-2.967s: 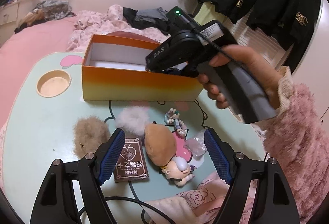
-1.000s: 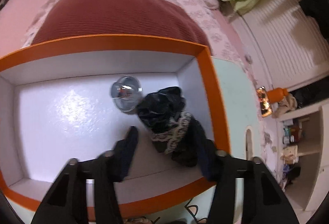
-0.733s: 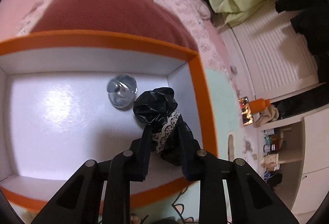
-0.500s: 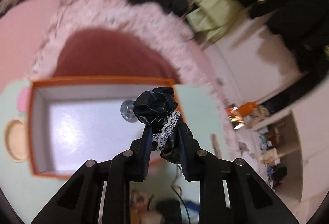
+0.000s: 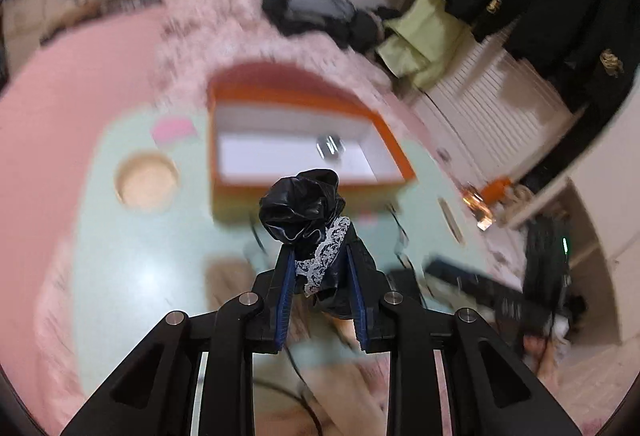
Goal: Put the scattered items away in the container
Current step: 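Lift the lace-trimmed bag out and lower it onto the table, open left gripper, then grasp the silver metal knob in the box with the right gripper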
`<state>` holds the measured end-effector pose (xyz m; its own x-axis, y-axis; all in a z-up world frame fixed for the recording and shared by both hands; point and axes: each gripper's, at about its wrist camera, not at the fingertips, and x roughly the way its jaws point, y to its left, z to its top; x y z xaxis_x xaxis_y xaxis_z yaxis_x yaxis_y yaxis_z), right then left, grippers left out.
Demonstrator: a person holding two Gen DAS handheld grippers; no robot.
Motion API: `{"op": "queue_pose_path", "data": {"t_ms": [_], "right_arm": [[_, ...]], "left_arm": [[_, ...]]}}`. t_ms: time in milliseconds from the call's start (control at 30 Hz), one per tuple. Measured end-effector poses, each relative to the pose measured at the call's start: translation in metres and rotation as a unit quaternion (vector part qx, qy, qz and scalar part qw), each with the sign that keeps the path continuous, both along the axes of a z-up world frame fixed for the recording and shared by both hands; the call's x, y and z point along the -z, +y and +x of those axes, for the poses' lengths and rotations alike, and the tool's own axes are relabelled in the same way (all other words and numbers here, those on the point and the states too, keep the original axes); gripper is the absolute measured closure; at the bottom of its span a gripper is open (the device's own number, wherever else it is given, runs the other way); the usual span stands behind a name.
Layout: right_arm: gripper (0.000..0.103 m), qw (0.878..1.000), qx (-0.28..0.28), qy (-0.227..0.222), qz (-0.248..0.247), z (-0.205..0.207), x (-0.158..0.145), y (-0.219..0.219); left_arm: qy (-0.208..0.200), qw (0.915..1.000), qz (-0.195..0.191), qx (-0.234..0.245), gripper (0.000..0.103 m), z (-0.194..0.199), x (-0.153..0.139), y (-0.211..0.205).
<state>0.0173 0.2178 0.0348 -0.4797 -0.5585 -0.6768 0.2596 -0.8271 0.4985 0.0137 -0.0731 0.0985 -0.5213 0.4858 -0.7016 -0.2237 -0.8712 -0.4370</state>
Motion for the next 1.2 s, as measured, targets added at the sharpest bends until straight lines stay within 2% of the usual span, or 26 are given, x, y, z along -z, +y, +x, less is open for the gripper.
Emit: {"op": "queue_pose_path", "data": {"t_ms": [200, 467, 567, 633, 700, 833, 933, 1033, 1133, 1200], "right_arm": [[0.049, 1.000, 0.002, 0.011, 0.002, 0.001, -0.009, 0.002], [0.049, 1.000, -0.006, -0.007, 0.020, -0.002, 0.002, -0.005], [0.050, 1.000, -0.004, -0.014, 0.024, -0.007, 0.006, -0.008], [0.049, 0.999, 0.001, -0.017, 0.031, -0.012, 0.009, -0.012], [0.049, 0.999, 0.003, -0.013, 0.042, -0.015, 0.010, -0.016], [0.049, 0.999, 0.007, -0.003, 0.038, -0.018, 0.005, -0.018], [0.049, 0.999, 0.006, 0.015, 0.030, -0.024, -0.017, -0.018], [0.050, 0.999, 0.007, 0.033, 0.037, -0.045, -0.051, -0.025], [0.049, 0.998, 0.012, 0.008, 0.067, -0.085, -0.071, -0.044], [0.050, 0.997, 0.000, -0.013, 0.076, -0.111, -0.070, -0.056]], "left_arm": [[-0.018, 0.9988, -0.035, 0.029, 0.079, 0.031, 0.032, 0.015], [-0.011, 0.9955, -0.089, 0.030, 0.075, 0.028, 0.064, 0.034], [-0.020, 0.9974, -0.062, 0.032, 0.074, 0.017, 0.071, 0.034], [-0.013, 0.9977, -0.060, 0.027, 0.073, 0.012, 0.071, 0.034], [-0.007, 0.9981, -0.059, 0.017, 0.066, 0.006, 0.071, 0.033], [0.013, 0.9991, -0.034, 0.019, 0.042, 0.008, 0.067, 0.028], [0.047, 0.9981, -0.025, 0.030, 0.030, 0.022, 0.055, 0.023], [0.085, 0.9959, -0.025, 0.017, 0.026, 0.037, 0.040, 0.018], [0.114, 0.9928, -0.036, -0.013, 0.020, 0.048, 0.033, 0.019], [0.122, 0.9910, -0.030, -0.045, 0.014, 0.052, 0.037, 0.021]]}}
